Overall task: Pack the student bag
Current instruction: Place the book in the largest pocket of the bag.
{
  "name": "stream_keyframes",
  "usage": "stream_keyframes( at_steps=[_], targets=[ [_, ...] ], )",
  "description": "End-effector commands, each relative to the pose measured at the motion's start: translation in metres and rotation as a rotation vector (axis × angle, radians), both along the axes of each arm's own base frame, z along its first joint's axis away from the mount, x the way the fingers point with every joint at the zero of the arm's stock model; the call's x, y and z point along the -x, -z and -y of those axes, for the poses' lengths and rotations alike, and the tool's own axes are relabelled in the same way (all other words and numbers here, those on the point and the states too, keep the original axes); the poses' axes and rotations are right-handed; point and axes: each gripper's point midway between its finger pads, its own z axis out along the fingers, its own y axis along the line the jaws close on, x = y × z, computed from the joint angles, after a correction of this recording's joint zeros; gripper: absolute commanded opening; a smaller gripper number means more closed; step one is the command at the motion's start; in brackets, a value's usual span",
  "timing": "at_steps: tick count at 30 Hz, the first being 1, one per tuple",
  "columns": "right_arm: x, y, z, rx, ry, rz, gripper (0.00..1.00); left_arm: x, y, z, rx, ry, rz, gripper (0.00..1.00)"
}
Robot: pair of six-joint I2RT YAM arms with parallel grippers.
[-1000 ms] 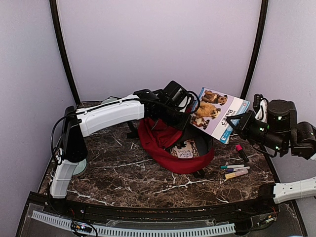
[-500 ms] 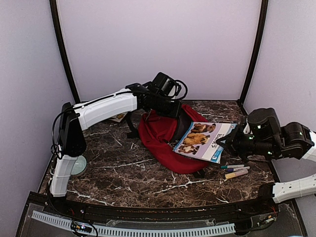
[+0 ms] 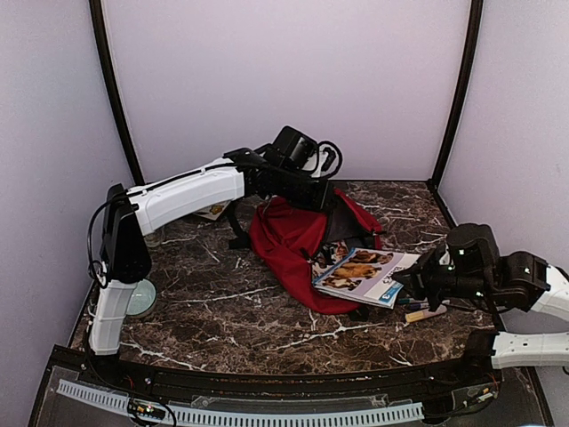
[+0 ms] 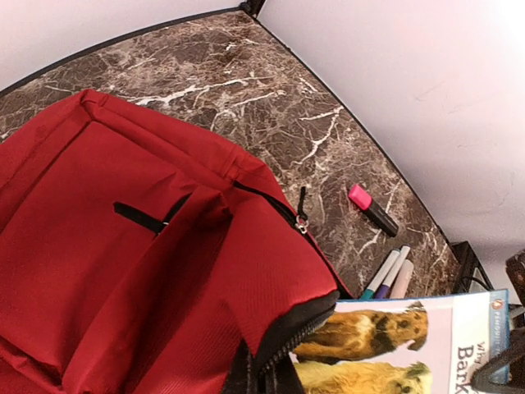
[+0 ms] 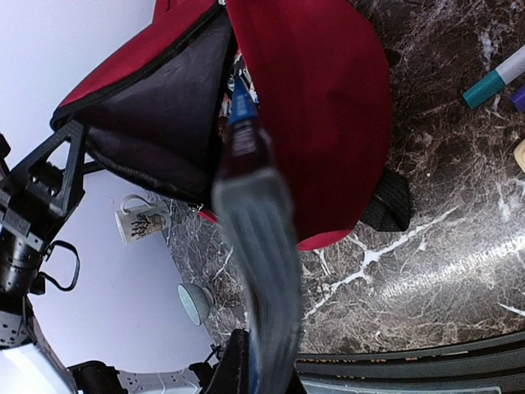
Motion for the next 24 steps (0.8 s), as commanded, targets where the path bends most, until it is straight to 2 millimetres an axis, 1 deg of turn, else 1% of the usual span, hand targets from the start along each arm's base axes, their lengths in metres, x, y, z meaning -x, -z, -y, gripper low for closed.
stream_keyframes(
  at_steps=[1,5,8,10,13,15,20,22,24],
  targets=[
    [-0.023,-0.033,-0.003,-0.113,0.059,0.103,0.00,0.030,-0.076,0.003,0.140,0.114,0.091,0.00],
    [-0.035,-0.036,0.011,-0.057,0.120,0.125,0.00,0.048,-0.076,0.001,0.119,0.155,0.114,0.00],
    [-0.043,-0.033,0.009,-0.067,0.124,0.132,0.00,0.056,-0.075,-0.001,0.112,0.165,0.118,0.00],
    [-0.049,-0.029,0.002,-0.095,0.109,0.129,0.00,0.061,-0.077,0.000,0.114,0.173,0.118,0.00],
    [-0.059,-0.026,-0.008,-0.116,0.078,0.131,0.00,0.064,-0.077,0.000,0.108,0.179,0.122,0.00],
    [-0.065,-0.026,-0.012,-0.085,0.069,0.135,0.00,0.065,-0.077,0.000,0.108,0.177,0.120,0.00],
    [-0.079,-0.032,-0.002,-0.004,0.126,0.170,0.00,0.067,-0.078,-0.003,0.103,0.169,0.114,0.00],
    [-0.083,-0.034,0.002,-0.002,0.160,0.188,0.00,0.069,-0.076,-0.004,0.102,0.164,0.105,0.00],
    [-0.087,-0.036,0.002,-0.010,0.173,0.206,0.00,0.070,-0.075,-0.005,0.108,0.157,0.097,0.00]
  ],
)
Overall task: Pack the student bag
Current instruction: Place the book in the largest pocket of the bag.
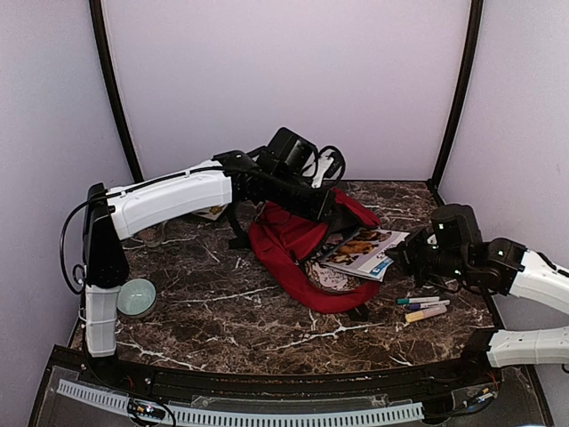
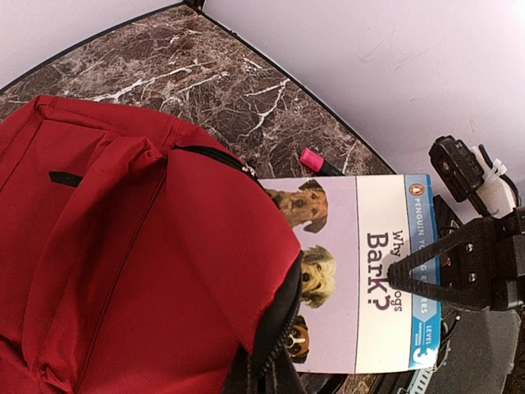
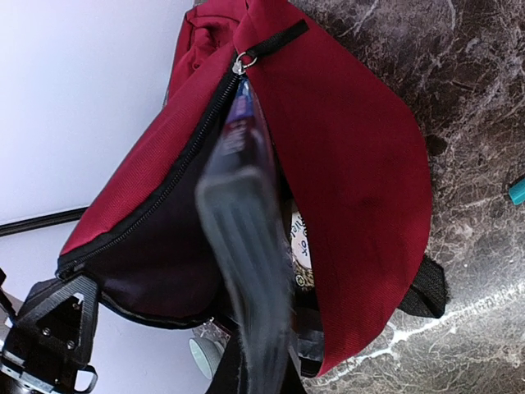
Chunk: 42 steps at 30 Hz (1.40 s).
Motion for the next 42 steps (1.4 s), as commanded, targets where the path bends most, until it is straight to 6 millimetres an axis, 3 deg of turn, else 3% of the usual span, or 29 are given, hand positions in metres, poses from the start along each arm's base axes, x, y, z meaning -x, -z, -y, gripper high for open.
stream_keyframes(
  at_steps=[1,8,18,27,42],
  targets=[
    [-0.024,-0.038,0.002,-0.053,0.070,0.146,0.00,0.013,-0.055,-0.007,0.109,0.001,0.054,0.00],
    [-0.041,-0.035,-0.024,-0.074,0.006,0.197,0.00,0.016,-0.059,-0.008,0.135,-0.018,0.043,0.00],
    [-0.070,-0.045,-0.038,-0.081,0.061,0.300,0.00,0.014,-0.083,-0.003,0.250,-0.060,0.001,0.00],
    [-0.072,-0.036,-0.064,-0.046,0.106,0.377,0.00,0.017,-0.092,-0.002,0.277,-0.044,-0.007,0.00],
    [-0.089,-0.036,-0.075,0.033,0.153,0.479,0.00,0.021,-0.099,-0.010,0.272,-0.015,0.000,0.00]
  ],
)
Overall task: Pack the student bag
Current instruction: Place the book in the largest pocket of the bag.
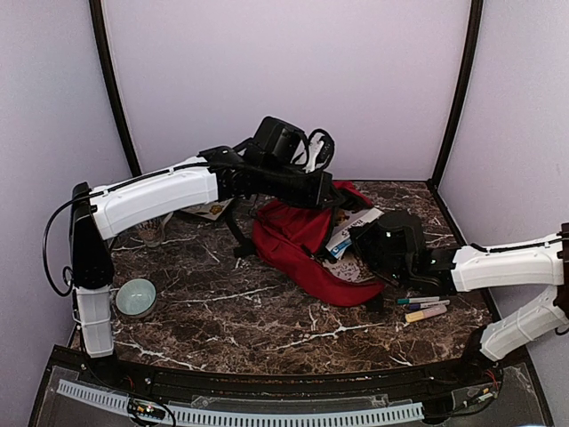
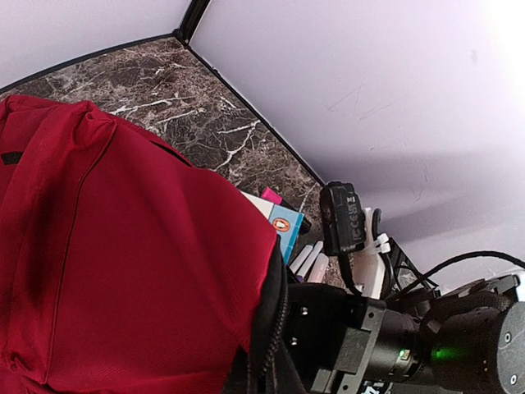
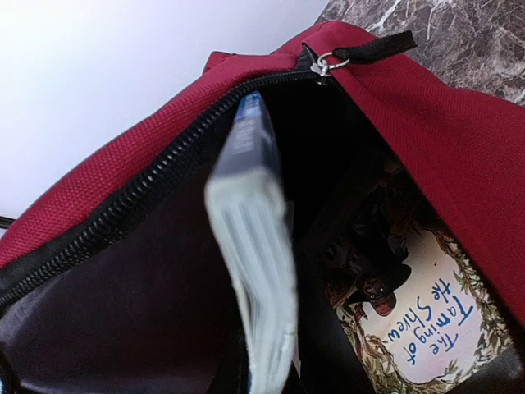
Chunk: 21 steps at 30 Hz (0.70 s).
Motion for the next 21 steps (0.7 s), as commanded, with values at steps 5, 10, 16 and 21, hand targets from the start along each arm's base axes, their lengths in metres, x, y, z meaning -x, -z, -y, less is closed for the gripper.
stream_keyframes(
  at_steps=[5,10,16,21],
  targets=[
    [-0.026,-0.036,-0.028,0.015,-0.001,0.116,0.00,0.013,-0.062,-0.012,0.108,0.032,0.089,0.00],
    [-0.024,-0.030,-0.034,0.093,-0.048,0.075,0.23,0.013,-0.059,-0.016,0.093,0.025,0.098,0.00],
    [-0.019,-0.041,-0.018,0.104,-0.028,0.089,0.32,0.012,-0.055,-0.019,0.078,0.019,0.104,0.00],
    [-0.009,-0.040,-0.008,0.121,-0.042,0.066,0.35,0.012,-0.051,-0.020,0.073,0.014,0.104,0.00]
  ],
)
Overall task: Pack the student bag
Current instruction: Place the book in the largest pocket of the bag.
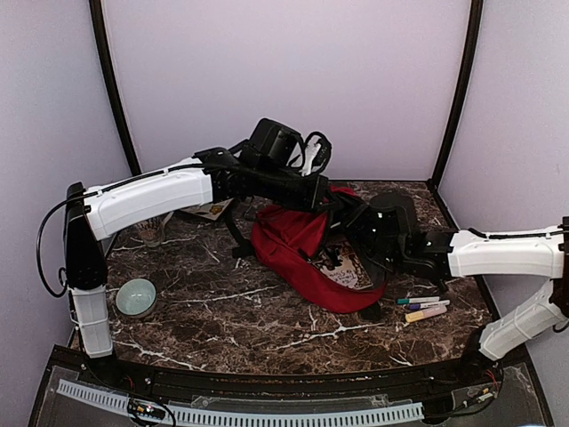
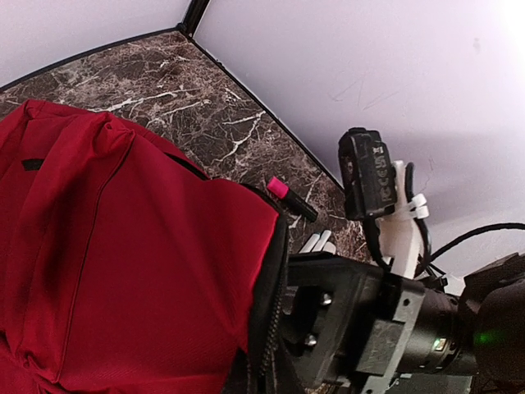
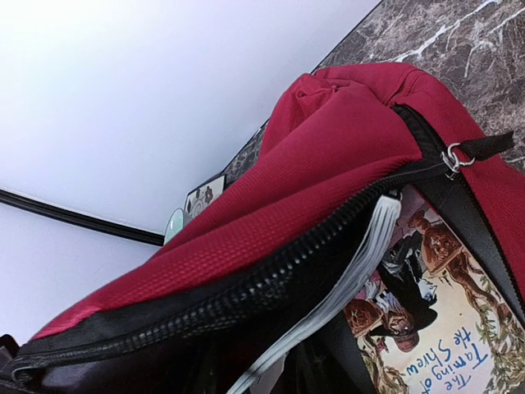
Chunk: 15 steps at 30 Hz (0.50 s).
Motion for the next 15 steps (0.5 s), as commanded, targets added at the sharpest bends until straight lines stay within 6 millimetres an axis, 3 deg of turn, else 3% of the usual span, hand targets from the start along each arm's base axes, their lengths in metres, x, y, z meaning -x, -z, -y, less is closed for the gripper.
stream_keyframes(
  at_steps=[1,8,15],
  targets=[
    [0.007,-0.013,0.012,-0.009,0.005,0.016,0.35,0.007,-0.053,-0.011,0.095,0.008,0.089,0.00],
    [0.020,-0.018,0.020,-0.017,-0.018,-0.023,0.37,0.006,-0.044,-0.014,0.071,0.004,0.088,0.00],
    [0.033,-0.024,0.041,0.008,0.006,-0.058,0.39,0.006,-0.027,-0.017,0.035,-0.004,0.076,0.00]
  ],
)
